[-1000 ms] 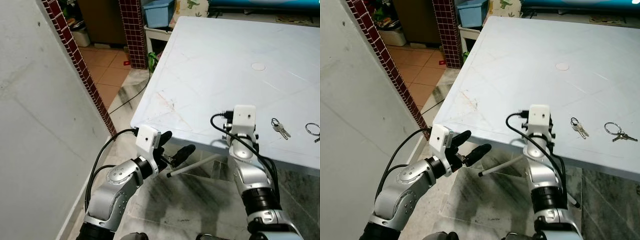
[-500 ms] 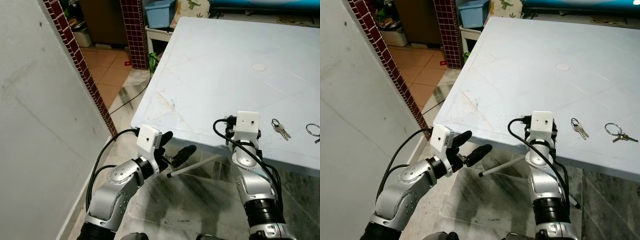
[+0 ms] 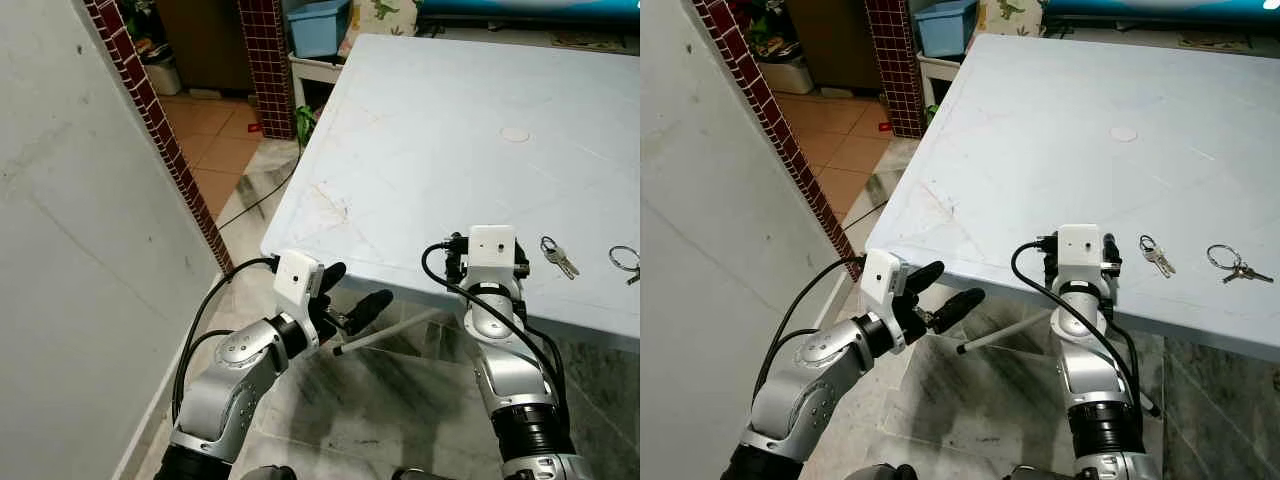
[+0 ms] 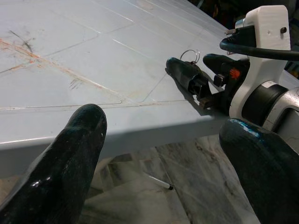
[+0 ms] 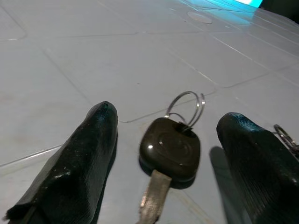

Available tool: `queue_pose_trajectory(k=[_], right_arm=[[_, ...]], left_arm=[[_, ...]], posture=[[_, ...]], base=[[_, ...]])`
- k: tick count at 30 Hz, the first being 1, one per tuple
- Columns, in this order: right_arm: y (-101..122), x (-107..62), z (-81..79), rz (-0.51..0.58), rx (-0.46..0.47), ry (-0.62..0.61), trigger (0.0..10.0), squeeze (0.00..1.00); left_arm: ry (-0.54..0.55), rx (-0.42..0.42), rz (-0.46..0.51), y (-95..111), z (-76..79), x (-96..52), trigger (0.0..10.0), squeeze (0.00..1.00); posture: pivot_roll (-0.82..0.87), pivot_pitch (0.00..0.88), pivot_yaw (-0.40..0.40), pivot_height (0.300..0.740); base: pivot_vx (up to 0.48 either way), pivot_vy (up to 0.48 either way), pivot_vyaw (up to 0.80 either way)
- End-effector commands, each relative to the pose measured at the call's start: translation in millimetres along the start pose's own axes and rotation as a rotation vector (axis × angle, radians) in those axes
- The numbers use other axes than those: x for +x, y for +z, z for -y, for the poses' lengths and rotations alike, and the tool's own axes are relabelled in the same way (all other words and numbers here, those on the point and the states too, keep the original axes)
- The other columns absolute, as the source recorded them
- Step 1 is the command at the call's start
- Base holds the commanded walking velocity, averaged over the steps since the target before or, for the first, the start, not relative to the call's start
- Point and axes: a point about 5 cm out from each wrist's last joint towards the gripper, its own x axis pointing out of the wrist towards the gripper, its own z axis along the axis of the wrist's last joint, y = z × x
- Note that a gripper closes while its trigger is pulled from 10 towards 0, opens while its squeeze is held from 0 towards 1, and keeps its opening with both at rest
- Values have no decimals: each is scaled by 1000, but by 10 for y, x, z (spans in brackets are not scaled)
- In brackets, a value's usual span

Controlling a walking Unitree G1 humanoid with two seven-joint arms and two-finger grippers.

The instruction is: Hang keys on a hook

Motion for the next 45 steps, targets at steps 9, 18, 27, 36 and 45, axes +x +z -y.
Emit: queue_pose_trajectory(k=[9, 18, 27, 36, 45], right_arm=[[-39, -12, -95, -40, 41, 33, 196, 0], [-4, 21, -79, -31, 43, 10, 0, 0], [-26, 22, -59, -39, 35, -9, 0, 0], [-30, 49, -3, -42, 24, -34, 0, 0], [-28, 53, -5, -39, 11, -45, 0, 0]], left_arm=[[1, 15, -8, -8, -4, 9, 10000, 0], [1, 12, -4, -6, 3, 15, 10000, 0], [1, 10, -2, -8, 7, 15, 10000, 0], [-1, 10, -4, -9, 9, 19, 10000, 0], [1, 10, -4, -7, 2, 19, 10000, 0]], posture=[[-2, 126, 78, 740], [-3, 127, 76, 740], [-3, 130, 75, 740], [-5, 131, 77, 740], [-3, 131, 77, 740]], base=[[0, 0, 0], [0, 0, 0], [0, 0, 0], [0, 0, 0], [0, 0, 0]])
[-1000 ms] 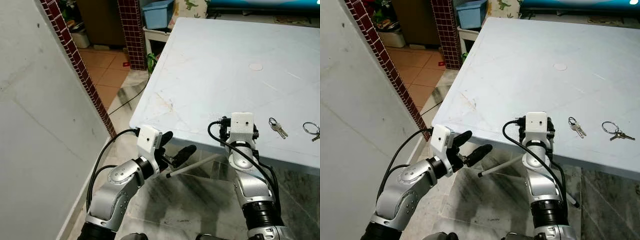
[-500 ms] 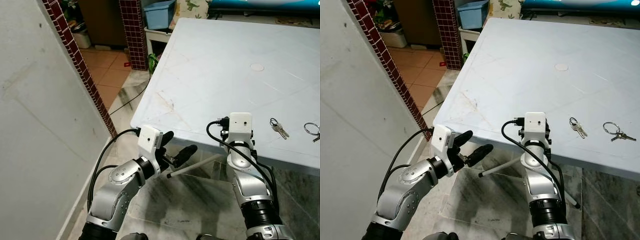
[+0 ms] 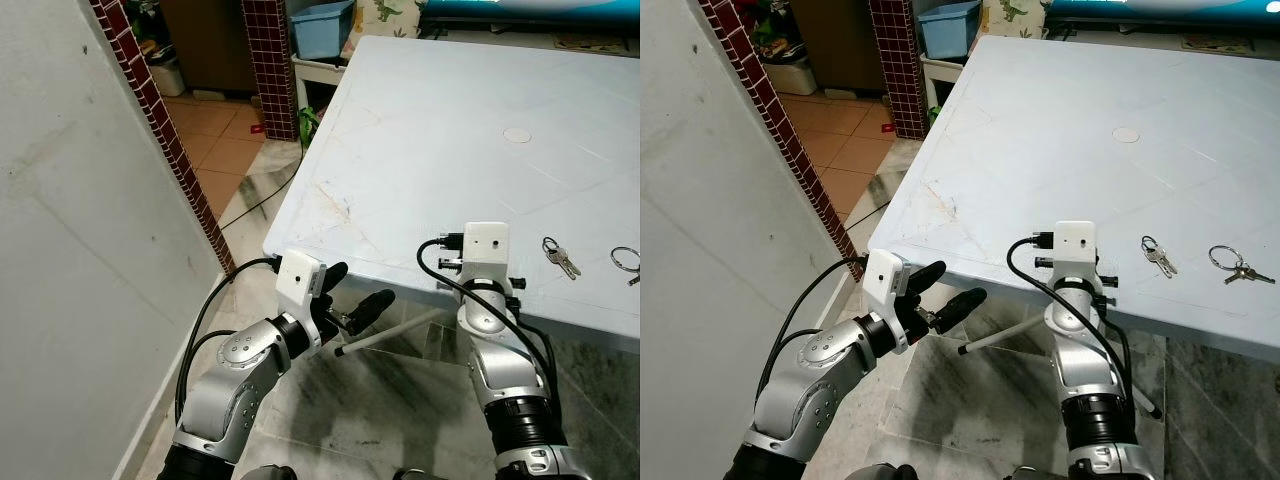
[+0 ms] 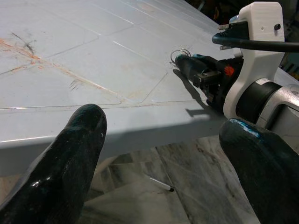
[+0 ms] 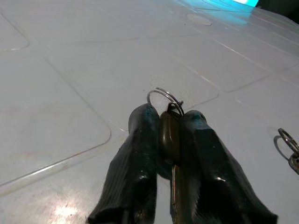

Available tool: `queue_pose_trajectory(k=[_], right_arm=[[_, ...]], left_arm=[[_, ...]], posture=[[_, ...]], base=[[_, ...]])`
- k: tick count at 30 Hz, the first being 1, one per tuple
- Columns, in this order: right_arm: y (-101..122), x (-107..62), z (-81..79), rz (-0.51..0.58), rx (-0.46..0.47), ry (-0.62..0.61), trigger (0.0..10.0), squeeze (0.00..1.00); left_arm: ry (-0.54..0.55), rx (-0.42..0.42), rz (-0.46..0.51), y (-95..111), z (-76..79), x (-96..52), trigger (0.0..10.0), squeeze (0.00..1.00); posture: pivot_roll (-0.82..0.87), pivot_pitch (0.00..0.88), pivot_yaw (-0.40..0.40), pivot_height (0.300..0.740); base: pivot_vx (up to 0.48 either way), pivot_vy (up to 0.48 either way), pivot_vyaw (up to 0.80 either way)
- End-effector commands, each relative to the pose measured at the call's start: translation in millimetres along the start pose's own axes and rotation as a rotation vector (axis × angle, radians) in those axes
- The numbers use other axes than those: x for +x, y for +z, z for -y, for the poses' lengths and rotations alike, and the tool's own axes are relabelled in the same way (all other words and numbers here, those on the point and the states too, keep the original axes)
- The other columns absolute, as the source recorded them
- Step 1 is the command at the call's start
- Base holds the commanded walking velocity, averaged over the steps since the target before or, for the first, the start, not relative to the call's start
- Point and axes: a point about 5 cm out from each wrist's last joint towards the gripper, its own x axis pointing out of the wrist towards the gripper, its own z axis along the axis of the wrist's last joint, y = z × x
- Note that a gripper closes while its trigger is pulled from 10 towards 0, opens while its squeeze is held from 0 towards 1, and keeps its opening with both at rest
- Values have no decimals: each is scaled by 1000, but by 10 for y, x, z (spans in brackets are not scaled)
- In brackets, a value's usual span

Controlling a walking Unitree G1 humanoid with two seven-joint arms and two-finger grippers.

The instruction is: Hang keys on a hook

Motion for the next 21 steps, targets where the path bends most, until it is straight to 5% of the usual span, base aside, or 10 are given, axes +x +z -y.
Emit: queue_pose_trajectory(k=[1, 21], right_arm=[[-66, 0, 3, -32, -8, -8, 0, 0], [33, -69, -94, 50, -63, 24, 0, 0]], left_arm=[[2, 9, -9, -4, -12, 1, 10000, 0], [-2, 15, -12, -2, -15, 9, 10000, 0]], posture=[[-3, 131, 77, 740], [-4, 130, 81, 740]], base=[[0, 0, 0], [0, 0, 0]])
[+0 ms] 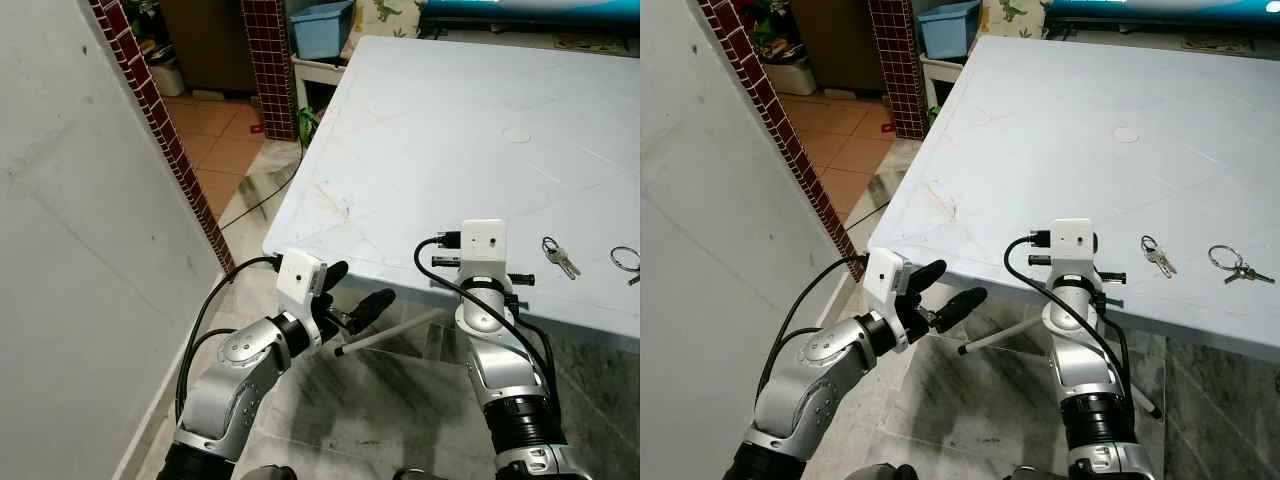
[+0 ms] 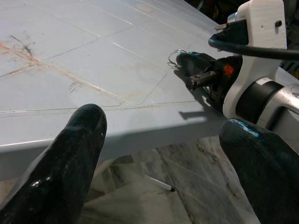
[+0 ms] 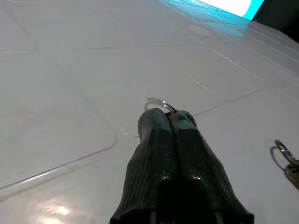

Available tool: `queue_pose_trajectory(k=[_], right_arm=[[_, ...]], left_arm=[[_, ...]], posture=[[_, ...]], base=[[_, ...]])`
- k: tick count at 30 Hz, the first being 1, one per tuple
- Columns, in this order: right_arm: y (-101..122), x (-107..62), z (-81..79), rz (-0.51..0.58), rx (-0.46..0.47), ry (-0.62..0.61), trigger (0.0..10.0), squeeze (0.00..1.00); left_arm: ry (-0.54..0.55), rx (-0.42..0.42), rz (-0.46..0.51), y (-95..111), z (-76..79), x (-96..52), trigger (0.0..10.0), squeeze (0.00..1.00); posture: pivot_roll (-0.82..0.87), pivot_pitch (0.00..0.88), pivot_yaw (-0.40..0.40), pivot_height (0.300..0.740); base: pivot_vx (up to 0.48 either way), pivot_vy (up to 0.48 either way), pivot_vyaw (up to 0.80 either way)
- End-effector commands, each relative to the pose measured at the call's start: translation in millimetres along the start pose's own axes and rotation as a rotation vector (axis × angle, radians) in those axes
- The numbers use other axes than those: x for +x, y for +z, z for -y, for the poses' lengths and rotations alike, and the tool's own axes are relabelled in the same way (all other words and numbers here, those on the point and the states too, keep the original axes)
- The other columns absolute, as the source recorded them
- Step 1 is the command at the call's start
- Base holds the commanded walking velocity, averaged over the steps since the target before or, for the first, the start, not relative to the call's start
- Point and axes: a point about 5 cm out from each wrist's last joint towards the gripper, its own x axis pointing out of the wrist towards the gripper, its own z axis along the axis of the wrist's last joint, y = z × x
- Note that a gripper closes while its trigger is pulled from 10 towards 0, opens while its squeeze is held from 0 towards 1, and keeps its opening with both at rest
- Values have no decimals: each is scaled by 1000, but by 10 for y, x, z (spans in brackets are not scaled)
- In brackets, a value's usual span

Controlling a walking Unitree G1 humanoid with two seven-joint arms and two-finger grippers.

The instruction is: Hang keys on a hook

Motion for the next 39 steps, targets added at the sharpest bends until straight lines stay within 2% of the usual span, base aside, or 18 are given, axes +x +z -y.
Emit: queue_pose_trajectory(k=[1, 3, 4, 5, 6, 7, 8, 18, 19, 20, 21, 22, 32, 39], right_arm=[[19, -30, -22, 18, -9, 11, 0, 0], [-1, -47, -31, 14, -12, 20, 0, 0], [-23, -59, -29, 3, -10, 22, 4549, 663], [-48, -72, -25, -10, -7, 23, 4549, 663], [-63, -82, -23, -16, -3, 27, 9529, 1000], [-72, -89, -23, -19, -2, 30, 9529, 1000], [-81, -102, -21, -23, -3, 33, 10000, 1000], [-57, -171, 16, 3, -43, 42, 10000, 1000], [-38, -166, 21, 10, -45, 38, 10000, 671], [-19, -158, 25, 15, -43, 35, 10000, 263], [-2, -151, 27, 17, -40, 33, 10000, 39], [30, -129, 46, 23, -30, 19, 10000, 0], [126, -38, 104, 41, -9, -19, 10000, 0], [61, 16, 131, -12, 33, -37, 10000, 0]], left_arm=[[1, 6, -12, -16, -13, -2, 10000, 0], [1, 6, -12, -16, -13, 0, 10000, 0], [0, 7, -12, -15, -13, 2, 10000, 0], [0, 7, -13, -13, -12, 4, 10000, 0], [-1, 7, -12, -14, -12, 4, 10000, 0], [-1, 7, -12, -14, -12, 4, 10000, 0], [-1, 7, -13, -14, -12, 4, 10000, 0], [-4, 5, -15, -23, -5, 11, 10000, 0], [-5, 5, -15, -23, -4, 11, 10000, 0], [-5, 5, -15, -24, -3, 12, 10000, 0], [-5, 5, -15, -23, -5, 12, 10000, 0], [-5, 6, -14, -22, -7, 12, 10000, 0], [-7, 9, -13, -17, -4, 18, 10000, 0], [-9, 10, -13, -19, -4, 25, 10000, 0]], posture=[[-4, 130, 81, 740], [-4, 128, 82, 740], [-4, 128, 82, 740], [-4, 128, 82, 740], [-4, 128, 82, 740], [-4, 128, 82, 740], [-4, 128, 82, 740], [-10, 128, 81, 740], [-10, 128, 81, 740], [-10, 128, 81, 740], [-8, 127, 82, 740], [-8, 127, 82, 740], [-5, 124, 79, 740], [-4, 120, 77, 740]], base=[[0, 0, 0], [0, 0, 0], [0, 0, 0], [0, 0, 0], [0, 0, 0], [0, 0, 0], [0, 0, 0], [0, 0, 0], [0, 0, 0], [0, 0, 0], [0, 0, 0], [0, 0, 0], [0, 0, 0], [0, 0, 0]])
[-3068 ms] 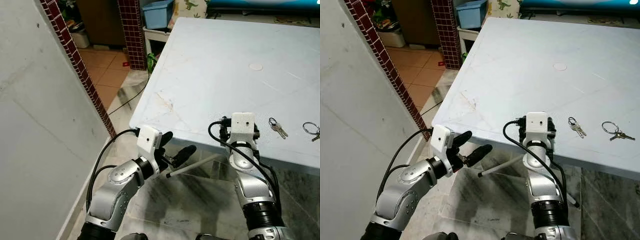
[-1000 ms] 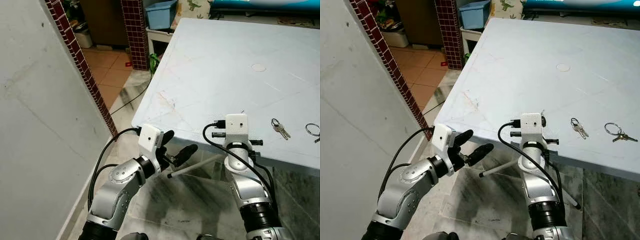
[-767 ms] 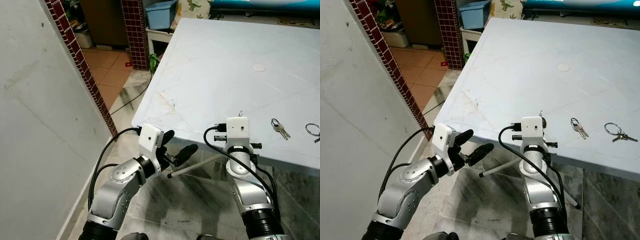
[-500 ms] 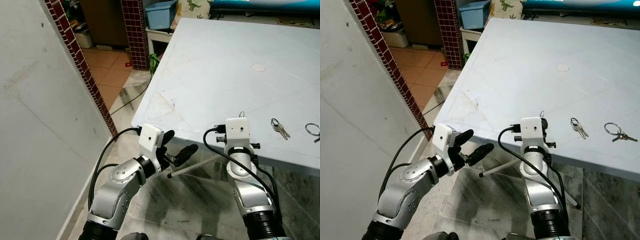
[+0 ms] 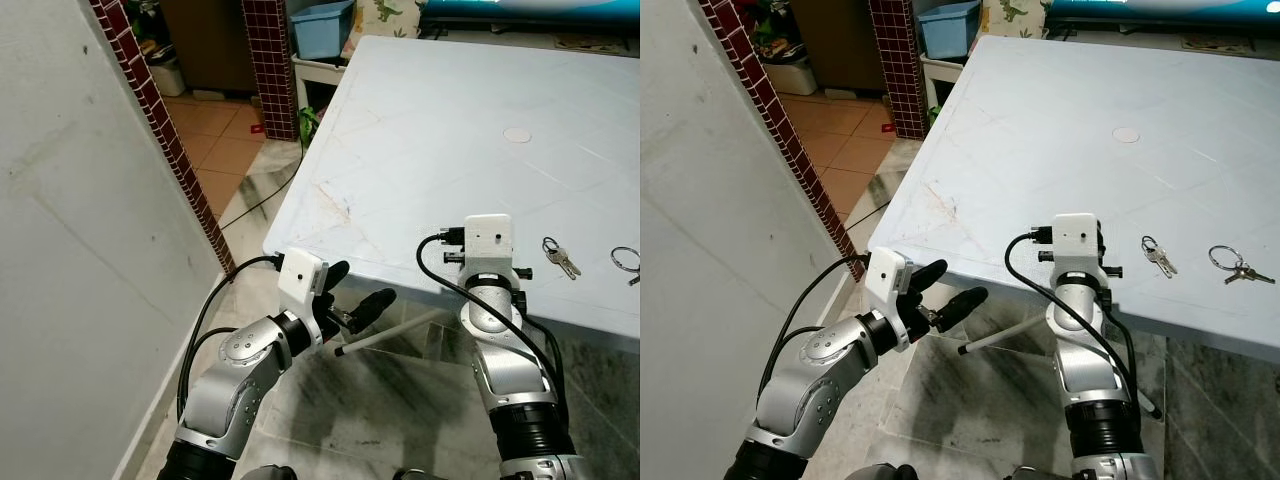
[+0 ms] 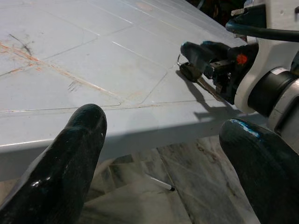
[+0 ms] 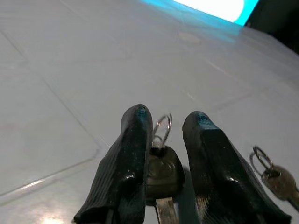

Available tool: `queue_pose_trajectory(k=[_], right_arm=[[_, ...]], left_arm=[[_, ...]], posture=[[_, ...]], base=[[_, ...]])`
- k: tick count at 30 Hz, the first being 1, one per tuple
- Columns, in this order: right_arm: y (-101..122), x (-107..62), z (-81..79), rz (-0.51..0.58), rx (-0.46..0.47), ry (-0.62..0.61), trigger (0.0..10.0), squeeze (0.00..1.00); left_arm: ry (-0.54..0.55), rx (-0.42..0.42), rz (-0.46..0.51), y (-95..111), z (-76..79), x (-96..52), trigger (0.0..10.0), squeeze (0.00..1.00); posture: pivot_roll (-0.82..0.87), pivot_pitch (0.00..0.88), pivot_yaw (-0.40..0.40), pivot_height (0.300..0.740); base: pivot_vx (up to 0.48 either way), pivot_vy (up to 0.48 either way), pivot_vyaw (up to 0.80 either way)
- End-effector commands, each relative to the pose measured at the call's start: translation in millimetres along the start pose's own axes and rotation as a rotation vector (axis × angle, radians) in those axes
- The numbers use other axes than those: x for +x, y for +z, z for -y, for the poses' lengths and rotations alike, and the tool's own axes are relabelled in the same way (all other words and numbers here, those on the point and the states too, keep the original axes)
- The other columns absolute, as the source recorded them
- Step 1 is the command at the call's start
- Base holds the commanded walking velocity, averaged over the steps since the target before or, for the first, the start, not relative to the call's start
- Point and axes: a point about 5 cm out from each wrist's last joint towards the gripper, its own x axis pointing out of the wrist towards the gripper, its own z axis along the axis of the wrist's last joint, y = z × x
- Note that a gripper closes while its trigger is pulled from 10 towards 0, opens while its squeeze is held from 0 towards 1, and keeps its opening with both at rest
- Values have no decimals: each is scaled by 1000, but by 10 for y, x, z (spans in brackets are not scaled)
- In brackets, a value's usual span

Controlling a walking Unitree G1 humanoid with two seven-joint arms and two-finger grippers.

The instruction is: Hang keys on a hook

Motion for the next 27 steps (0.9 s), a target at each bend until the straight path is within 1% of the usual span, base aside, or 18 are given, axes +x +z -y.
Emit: queue_pose_trajectory(k=[1, 4, 15, 16, 17, 20, 21, 27], right_arm=[[-30, 28, -5, -36, 31, -10, 10000, 0], [-47, 42, -10, -53, 46, -9, 10000, 0], [-83, 96, -39, -63, 53, 5, 10000, 0], [-84, 98, -40, -62, 53, 6, 9098, 0], [-93, 110, -37, -64, 53, 4, 3608, 0], [-95, 112, -37, -65, 54, 4, 3608, 0], [-98, 115, -37, -66, 54, 3, 0, 0], [-132, 103, -57, -76, 58, 6, 0, 0]], left_arm=[[-8, 11, -9, -11, 5, 9, 10000, 0], [-9, 11, -8, -11, 7, 11, 10000, 0], [-5, 9, -4, -9, 7, 10, 10000, 0], [-5, 9, -4, -8, 7, 8, 10000, 0], [-5, 9, -4, -6, 7, 5, 10000, 0], [-5, 9, -4, -6, 7, 6, 10000, 0], [-5, 10, -5, -7, 7, 6, 10000, 0], [-5, 9, -5, -7, 6, 7, 10000, 0]], posture=[[-4, 119, 78, 740], [-3, 117, 76, 740], [-3, 117, 76, 740], [0, 121, 77, 740], [0, 121, 77, 740], [0, 121, 77, 740], [0, 121, 77, 740], [0, 121, 77, 740]], base=[[0, 0, 0], [0, 0, 0], [0, 0, 0], [0, 0, 0], [0, 0, 0], [0, 0, 0], [0, 0, 0], [0, 0, 0]])
